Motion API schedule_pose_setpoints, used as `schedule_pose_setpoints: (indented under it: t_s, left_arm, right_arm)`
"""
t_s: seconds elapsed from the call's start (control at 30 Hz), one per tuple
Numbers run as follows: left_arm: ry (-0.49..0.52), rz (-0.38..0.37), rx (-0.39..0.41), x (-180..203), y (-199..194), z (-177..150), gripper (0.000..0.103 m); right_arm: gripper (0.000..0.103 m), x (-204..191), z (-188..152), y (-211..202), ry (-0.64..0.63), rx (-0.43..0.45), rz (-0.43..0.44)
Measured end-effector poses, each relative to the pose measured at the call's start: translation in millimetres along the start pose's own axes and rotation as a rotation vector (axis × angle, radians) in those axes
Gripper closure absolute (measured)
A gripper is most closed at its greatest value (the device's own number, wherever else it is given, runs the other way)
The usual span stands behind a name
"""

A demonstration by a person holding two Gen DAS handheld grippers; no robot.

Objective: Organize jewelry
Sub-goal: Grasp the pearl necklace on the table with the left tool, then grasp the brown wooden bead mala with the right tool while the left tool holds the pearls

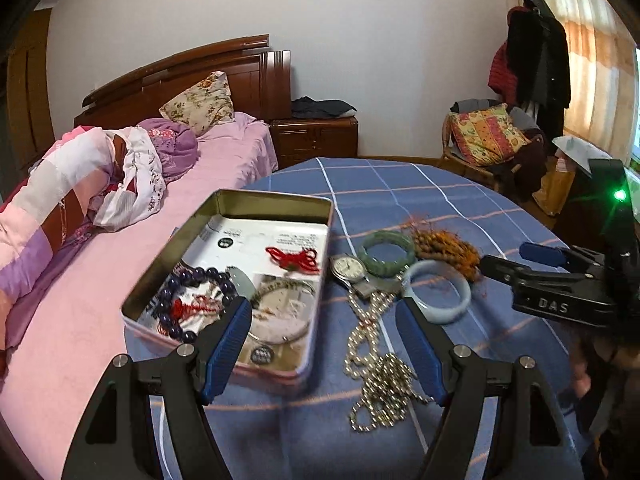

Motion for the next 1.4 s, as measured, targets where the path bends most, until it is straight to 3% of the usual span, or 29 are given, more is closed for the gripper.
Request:
schedule_pose_setpoints:
  t_s: [0.13, 0.2, 0.43, 0.63, 0.7, 0.77, 1.03, 1.13, 1.4]
  left_arm:
    - [0.023, -0.018, -0.001, 17.4, -2.4, -2.5, 0.031]
    - [0.034, -0.041, -0.014, 26.1, -0.6, -5.3, 0.047]
    - [0.077, -0.103, -0.100, 51.1, 14.7, -22.7, 0.050]
    - [0.076, -0.130, -0.197, 59.9, 29.7, -39.0, 0.066]
    - [0.084, -0.149, -0.200, 63.4, 29.6, -40.7, 0.091]
    - [0.111, -0.155, -0.185, 68.5, 25.4, -39.0, 0.099]
    - [0.106, -0.159, -0.029, 61.9, -9.1, -3.2, 0.099]
    - [0.095, -0.140, 0.012, 51.4, -14.1, 14.3, 0.099]
    - [0.048, -0.105, 0.062, 17.1, -13.0, 35.4, 0.099]
  right_arm:
    - [0.025, 5.7, -2.3, -1.5, 0.005, 0.001, -0.015]
    - [0.025, 7.8, -2.8, -4.1, 0.010, 0.004, -0.015]
    - [0.025, 15.5, -7.3, -4.3, 0.035, 0.002, -0.025]
    - [0.025, 15.5, -6.7, -2.5, 0.039, 0.003, -0.020]
    - [0.025, 16.3, -7.4, -2.3, 0.045, -0.001, -0.020]
    - [0.025, 17.8, -6.8, -2.4, 0.055, -0.001, -0.018]
    - [0.025, 15.2, -1.8, -3.1, 0.050, 0.006, -0.020]
    - [0.034, 8.2, 5.8, 2.4, 0.030, 0.004, -0.016]
    - [0.034, -13.1, 15.3, 28.0, -0.005, -0.044, 0.014]
Point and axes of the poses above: each gripper's, at about its wrist camera, not at the fingertips, and y roughly the way its jaws point, x to its right, z to its top, the point moved 8 cm from there along y, roughly the way its jaws point, and after that the axes turned 13 degrees about y, right-handed, at the moved point
